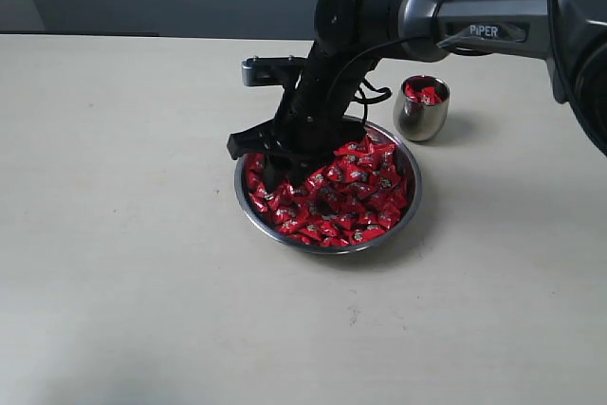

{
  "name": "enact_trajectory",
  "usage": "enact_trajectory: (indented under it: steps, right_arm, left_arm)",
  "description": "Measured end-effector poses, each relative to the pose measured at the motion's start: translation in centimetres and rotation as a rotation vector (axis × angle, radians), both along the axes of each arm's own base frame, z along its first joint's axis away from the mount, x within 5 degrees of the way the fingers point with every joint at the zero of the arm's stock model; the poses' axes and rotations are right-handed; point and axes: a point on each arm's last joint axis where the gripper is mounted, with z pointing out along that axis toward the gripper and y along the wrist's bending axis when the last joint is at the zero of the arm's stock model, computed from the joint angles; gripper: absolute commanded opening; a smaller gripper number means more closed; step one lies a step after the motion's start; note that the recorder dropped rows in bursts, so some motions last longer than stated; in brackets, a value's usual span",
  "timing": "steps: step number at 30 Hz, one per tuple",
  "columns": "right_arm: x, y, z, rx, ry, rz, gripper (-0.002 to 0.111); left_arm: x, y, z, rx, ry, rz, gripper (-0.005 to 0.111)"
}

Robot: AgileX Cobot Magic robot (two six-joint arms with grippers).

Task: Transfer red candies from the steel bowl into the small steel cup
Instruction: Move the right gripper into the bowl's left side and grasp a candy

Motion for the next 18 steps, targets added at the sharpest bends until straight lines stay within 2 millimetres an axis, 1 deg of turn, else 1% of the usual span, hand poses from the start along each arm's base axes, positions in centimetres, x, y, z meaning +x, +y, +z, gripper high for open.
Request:
enact_trajectory:
  steps: [11, 15, 18]
  right_arm:
    - [0.1, 0.1, -0.2, 0.005, -0.006, -0.005, 0.036]
    - [0.1, 0.2, -1.6, -0.011, 0.022, -0.012, 0.036]
    - [0.1, 0.3, -1.9, -0.014, 0.029, -0.012, 0.036]
  left_arm:
    - [0.0, 0.0, 0.0, 0.0, 0.0, 0.0, 0.0]
    - [0.0, 0.0, 0.0, 0.0, 0.0, 0.0, 0.0]
    - [0.0, 0.0, 0.0, 0.0, 0.0, 0.0, 0.0]
